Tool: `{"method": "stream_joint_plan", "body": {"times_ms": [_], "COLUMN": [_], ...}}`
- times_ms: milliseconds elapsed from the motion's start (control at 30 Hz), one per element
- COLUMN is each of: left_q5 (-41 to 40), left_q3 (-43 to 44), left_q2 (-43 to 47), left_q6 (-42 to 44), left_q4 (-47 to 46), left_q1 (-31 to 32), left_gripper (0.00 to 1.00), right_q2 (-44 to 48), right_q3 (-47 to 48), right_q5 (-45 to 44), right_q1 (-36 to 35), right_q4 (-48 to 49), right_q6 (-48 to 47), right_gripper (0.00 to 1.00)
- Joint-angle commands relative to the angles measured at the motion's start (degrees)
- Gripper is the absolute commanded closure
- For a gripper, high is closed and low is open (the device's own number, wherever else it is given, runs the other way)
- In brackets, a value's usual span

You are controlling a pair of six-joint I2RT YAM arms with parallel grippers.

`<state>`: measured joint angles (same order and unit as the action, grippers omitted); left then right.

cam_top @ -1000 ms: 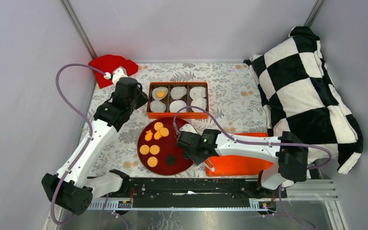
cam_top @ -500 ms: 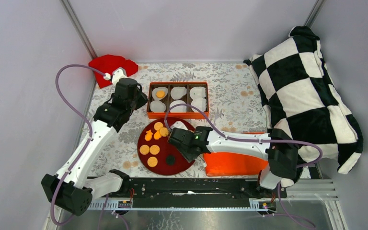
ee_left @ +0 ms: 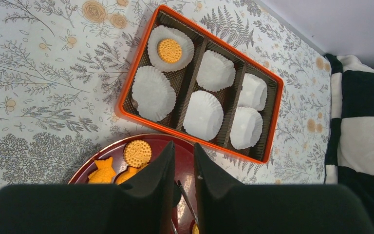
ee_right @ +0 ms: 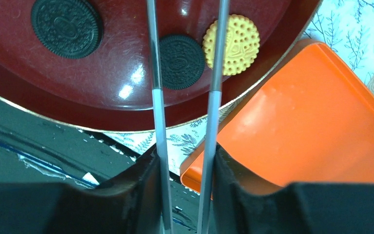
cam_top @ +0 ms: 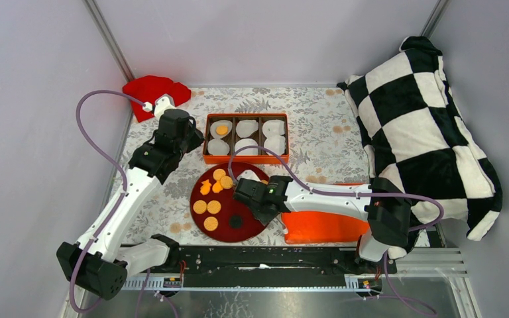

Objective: Pack the cookies

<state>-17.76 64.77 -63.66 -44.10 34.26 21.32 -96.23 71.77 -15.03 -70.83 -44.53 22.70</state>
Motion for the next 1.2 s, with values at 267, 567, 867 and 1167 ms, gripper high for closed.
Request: {"method": "stream_joint_plan", "body": {"times_ms": [267,567,867,1167], "left_q5": [0.5,-0.2,-2.5,-5.2], "left_q3": [2.8,9.2,8.8,7.6], "left_q2": [-1.8,-3.3,-3.4,-3.0], "left_q6": [-0.8,-0.2,1.2,3.0], "left_q4": [-1.2,-0.9,-0.9,-0.9], "left_q1": [-1.0,-6.6,-6.9,-7.0], "left_gripper": [0.76,0.76,0.76,0.75], "right_q2": [2.4,-3.1,-17.7,-24.5], "right_q3": [10.8,19.8,35.4,39.1], "right_q5": [-5.8,-6.1,-4.8,-6.2], "right_q1": [0.3,5.4,10.3,13.0], "right_q4": [-2.6,1.3,4.2,4.0], "right_q6": [-3.4,-8.4,-14.2,-16.0], "right_gripper": [0.82,0.83,0.83,0.79]}}
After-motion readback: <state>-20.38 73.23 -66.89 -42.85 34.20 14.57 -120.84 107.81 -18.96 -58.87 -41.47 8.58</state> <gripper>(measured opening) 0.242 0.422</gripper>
